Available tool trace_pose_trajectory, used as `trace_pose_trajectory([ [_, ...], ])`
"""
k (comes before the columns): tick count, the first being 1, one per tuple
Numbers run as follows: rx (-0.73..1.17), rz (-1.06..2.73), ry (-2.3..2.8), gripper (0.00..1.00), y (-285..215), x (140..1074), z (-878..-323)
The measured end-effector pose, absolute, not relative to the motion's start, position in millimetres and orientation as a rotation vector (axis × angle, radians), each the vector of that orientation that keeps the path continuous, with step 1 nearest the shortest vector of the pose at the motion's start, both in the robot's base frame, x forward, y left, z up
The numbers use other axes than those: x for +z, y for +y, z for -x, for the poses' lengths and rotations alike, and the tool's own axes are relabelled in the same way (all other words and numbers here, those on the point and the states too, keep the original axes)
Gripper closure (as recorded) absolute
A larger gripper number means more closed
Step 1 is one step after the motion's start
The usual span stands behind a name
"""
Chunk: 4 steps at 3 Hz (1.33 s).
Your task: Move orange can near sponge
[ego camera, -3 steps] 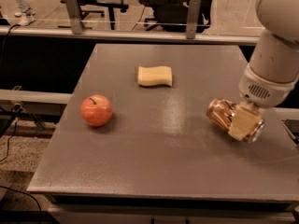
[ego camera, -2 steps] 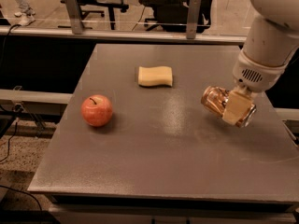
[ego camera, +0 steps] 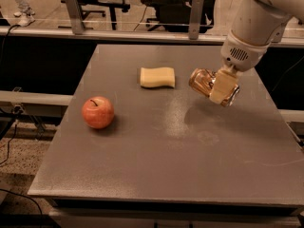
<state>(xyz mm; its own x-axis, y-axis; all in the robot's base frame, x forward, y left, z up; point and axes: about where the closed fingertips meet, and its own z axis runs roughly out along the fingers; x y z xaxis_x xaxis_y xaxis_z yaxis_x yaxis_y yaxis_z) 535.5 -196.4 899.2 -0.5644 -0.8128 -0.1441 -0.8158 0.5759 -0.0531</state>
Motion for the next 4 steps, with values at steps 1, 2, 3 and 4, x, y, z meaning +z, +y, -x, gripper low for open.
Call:
trace_pose_trajectory([
  [1,0.059,1.406,2.633,1.0,-190,893,-558],
  [2,0.075,1.43,2.632,1.0,-187,882,-574],
  [3,0.082,1.461,2.631,0.84,-182,873,-584],
  [4,0.087,1.499,2.623,0.6,-173,865,-589],
])
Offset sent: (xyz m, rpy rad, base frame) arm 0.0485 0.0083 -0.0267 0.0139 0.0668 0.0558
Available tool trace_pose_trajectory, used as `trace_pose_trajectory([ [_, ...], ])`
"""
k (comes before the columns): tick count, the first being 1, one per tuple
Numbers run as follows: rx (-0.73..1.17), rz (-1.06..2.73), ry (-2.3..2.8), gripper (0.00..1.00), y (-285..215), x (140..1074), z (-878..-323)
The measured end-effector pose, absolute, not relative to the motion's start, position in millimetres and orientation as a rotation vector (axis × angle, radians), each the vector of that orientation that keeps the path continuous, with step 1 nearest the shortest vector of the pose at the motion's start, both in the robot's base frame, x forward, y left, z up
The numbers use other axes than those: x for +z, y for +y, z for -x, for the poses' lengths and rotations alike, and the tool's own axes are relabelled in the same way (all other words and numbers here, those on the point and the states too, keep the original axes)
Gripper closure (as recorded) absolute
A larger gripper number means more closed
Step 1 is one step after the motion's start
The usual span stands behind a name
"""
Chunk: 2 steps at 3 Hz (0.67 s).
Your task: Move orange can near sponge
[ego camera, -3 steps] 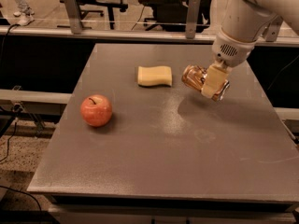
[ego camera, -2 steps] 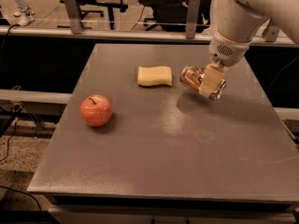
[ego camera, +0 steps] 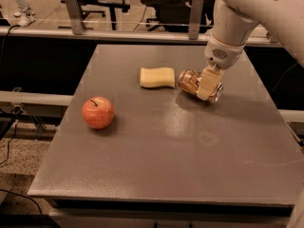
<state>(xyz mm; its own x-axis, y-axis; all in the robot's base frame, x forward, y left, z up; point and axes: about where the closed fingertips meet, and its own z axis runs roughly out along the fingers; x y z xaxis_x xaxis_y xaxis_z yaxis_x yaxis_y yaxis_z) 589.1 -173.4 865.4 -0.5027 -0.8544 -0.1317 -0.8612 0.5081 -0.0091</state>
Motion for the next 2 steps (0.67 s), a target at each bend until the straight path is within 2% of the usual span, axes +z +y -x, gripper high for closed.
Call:
trace_pose_trajectory([
  [1,0.088,1.534,2.616,0.38,-165.1,859.7,-592.4],
  [2,0.088,1.569,2.601,0.06,-157.2,856.4,-595.5],
])
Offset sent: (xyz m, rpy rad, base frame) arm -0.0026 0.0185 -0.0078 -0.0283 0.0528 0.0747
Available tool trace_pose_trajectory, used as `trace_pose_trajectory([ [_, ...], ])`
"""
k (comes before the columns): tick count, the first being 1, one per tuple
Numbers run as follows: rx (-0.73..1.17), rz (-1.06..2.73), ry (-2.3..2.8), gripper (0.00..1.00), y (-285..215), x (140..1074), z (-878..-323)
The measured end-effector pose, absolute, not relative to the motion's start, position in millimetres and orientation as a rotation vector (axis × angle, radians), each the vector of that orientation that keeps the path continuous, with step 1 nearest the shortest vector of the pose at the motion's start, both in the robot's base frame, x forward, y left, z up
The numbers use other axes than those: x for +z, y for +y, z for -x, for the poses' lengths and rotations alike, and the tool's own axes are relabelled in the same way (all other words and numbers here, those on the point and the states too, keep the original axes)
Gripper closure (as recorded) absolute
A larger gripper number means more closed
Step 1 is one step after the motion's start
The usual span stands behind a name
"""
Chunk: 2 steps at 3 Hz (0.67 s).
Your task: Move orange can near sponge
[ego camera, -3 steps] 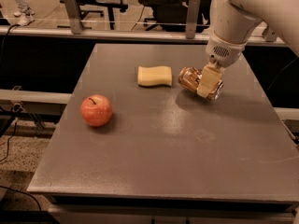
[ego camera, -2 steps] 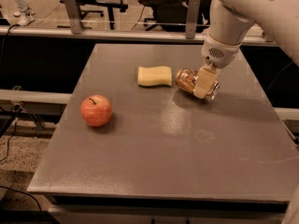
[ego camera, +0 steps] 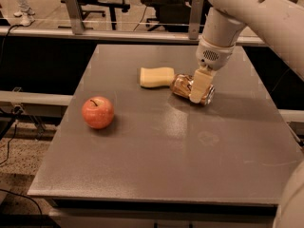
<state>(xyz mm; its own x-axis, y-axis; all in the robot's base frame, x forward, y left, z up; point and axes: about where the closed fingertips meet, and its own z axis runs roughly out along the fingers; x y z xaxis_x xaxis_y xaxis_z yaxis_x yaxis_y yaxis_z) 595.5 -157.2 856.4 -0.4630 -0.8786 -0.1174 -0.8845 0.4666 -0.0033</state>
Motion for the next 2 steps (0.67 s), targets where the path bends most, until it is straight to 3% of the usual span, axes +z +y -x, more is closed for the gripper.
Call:
trace_pose_trajectory([
  [1,0.086,1.563,2.594,0.0,-156.2,855.5,-598.2],
  [2,0.086,1.563,2.594,0.0,-156.2,855.5,-598.2],
])
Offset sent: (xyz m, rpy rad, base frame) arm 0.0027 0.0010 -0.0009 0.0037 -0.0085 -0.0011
